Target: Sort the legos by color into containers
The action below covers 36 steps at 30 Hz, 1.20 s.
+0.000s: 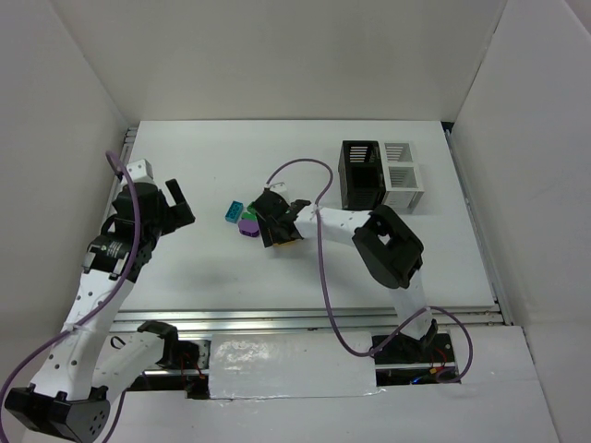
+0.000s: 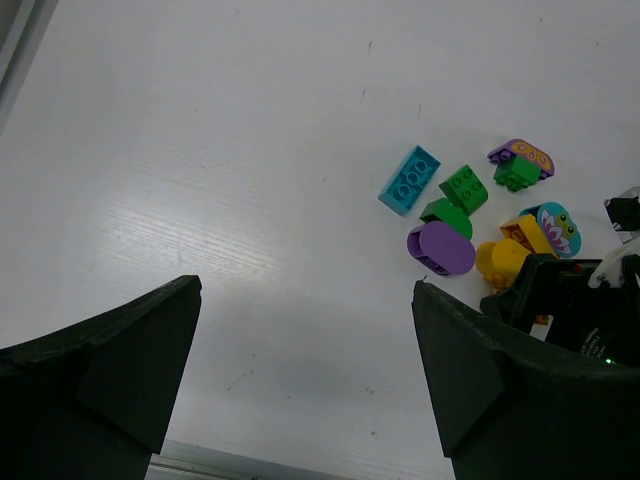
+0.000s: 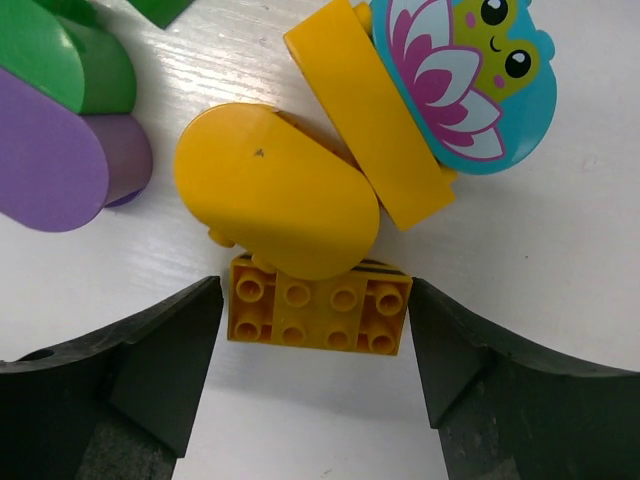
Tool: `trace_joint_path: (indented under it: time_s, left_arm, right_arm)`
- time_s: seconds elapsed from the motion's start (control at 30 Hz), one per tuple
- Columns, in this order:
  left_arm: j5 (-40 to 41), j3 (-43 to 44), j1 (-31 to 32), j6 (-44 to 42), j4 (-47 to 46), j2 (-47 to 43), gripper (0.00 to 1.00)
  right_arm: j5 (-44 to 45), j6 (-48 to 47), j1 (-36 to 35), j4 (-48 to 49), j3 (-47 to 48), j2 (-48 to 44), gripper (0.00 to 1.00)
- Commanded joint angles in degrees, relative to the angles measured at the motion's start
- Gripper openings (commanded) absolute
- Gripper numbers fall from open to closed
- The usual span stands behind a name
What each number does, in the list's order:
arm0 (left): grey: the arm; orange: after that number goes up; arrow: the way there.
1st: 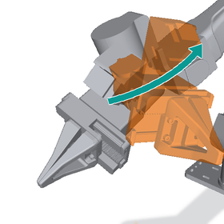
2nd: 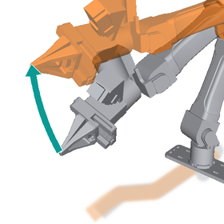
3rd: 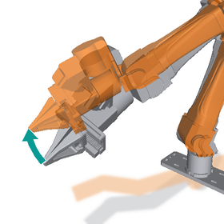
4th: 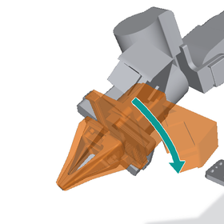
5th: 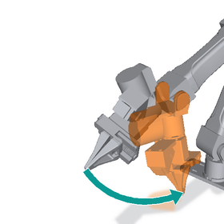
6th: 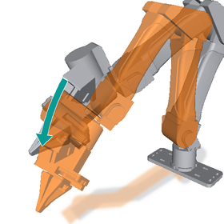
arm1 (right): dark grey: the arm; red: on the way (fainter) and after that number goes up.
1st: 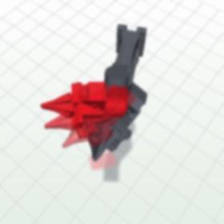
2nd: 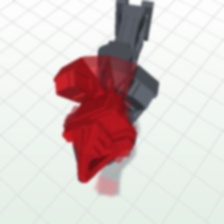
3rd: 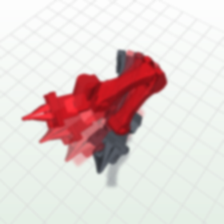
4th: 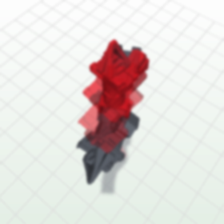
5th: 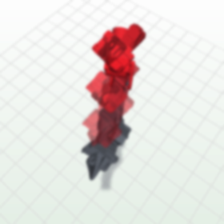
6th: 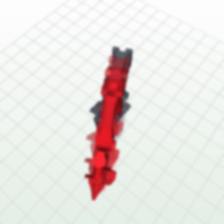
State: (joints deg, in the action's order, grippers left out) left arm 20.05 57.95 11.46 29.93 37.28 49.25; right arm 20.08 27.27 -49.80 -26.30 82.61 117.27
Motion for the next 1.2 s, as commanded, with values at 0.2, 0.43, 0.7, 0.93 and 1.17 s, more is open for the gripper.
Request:
trace_joint_path:
  time_s: [0.2,0.43,0.7,0.93,1.17]
  left_arm:
    - [-1.0,-0.2,0.3,-1.4,-2.1,0.2,0.99]
    - [0.6,0.2,0.3,-0.7,-1.3,0.2,1.0]
    - [1.2,0.2,0.3,-0.3,-1.0,-0.2,0.99]
    - [-0.2,-0.1,0.3,-0.6,-1.5,-0.7,1.0]
    - [-0.8,-0.2,0.3,-0.7,-1.7,-0.6,0.99]
  right_arm:
    - [1.2,0.3,0.5,1.7,0.0,0.1,0.58]
    - [-0.6,1.4,-0.4,-0.2,-4.6,-8.4,0.18]
    - [2.6,-0.2,1.3,-5.1,-5.9,-24.6,0.19]
    - [4.8,-4.8,18.8,-6.6,-3.3,-29.9,0.19]
    - [9.7,-6.5,32.2,-9.0,4.7,-24.6,0.19]
